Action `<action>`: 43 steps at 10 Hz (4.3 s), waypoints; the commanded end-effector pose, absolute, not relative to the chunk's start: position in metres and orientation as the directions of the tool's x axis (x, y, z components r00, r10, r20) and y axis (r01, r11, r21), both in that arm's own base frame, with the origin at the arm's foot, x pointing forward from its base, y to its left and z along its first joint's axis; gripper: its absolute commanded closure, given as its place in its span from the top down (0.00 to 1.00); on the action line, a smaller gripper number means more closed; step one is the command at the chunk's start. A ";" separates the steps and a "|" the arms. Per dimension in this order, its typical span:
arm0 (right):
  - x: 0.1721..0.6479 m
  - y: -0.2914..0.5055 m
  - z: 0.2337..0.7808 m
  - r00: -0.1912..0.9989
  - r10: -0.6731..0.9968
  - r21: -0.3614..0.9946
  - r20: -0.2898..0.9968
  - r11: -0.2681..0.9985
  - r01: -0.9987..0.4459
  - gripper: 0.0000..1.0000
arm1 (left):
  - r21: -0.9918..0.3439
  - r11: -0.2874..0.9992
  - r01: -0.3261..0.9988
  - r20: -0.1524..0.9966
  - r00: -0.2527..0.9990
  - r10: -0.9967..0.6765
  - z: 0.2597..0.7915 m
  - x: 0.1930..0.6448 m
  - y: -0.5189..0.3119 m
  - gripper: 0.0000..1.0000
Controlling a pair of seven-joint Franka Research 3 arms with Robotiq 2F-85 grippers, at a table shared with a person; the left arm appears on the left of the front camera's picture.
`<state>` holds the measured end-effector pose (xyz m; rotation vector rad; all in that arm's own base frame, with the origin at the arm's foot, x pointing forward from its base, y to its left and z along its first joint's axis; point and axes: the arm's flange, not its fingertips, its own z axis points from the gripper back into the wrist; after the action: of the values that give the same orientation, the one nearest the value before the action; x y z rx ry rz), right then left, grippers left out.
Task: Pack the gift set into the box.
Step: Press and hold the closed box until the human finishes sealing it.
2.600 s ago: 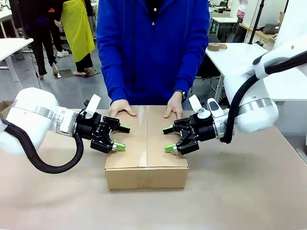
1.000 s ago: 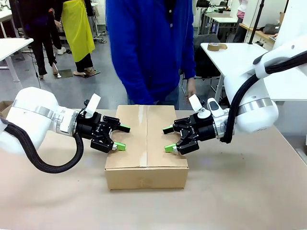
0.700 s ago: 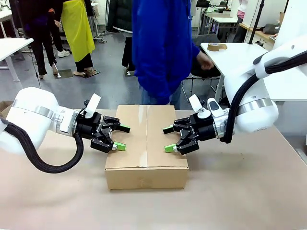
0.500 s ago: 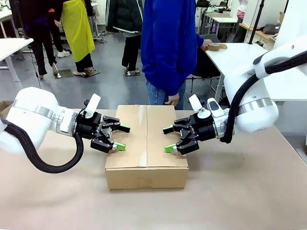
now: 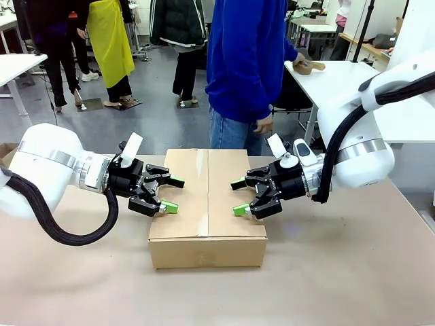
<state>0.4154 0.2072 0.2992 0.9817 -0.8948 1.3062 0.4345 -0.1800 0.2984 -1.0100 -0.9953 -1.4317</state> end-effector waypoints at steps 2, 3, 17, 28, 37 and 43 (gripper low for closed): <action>0.415 0.208 0.298 0.072 0.348 0.073 0.935 0.011 -0.997 1.00 | 0.045 -0.080 0.996 0.955 -0.066 -0.290 0.296 0.433 -0.180 1.00; 0.415 0.208 0.298 0.072 0.348 0.073 0.935 0.011 -0.997 1.00 | 0.045 -0.080 0.996 0.955 -0.066 -0.290 0.296 0.433 -0.180 1.00; 0.415 0.208 0.298 0.072 0.348 0.073 0.935 0.011 -0.997 1.00 | 0.045 -0.080 0.996 0.955 -0.066 -0.290 0.296 0.433 -0.180 1.00; 0.415 0.208 0.298 0.072 0.348 0.073 0.935 0.011 -0.997 1.00 | 0.045 -0.080 0.996 0.955 -0.066 -0.290 0.296 0.433 -0.180 1.00; 0.415 0.208 0.298 0.072 0.348 0.073 0.935 0.011 -0.997 1.00 | 0.045 -0.080 0.996 0.955 -0.066 -0.290 0.296 0.433 -0.180 1.00; 0.415 0.208 0.298 0.072 0.348 0.073 0.935 0.011 -0.997 1.00 | 0.045 -0.080 0.996 0.955 -0.066 -0.290 0.296 0.433 -0.180 1.00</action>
<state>0.4155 0.2072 0.2992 0.9816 -0.8950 1.3062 0.4345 -0.1800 0.2984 -1.0099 -0.9953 -1.4316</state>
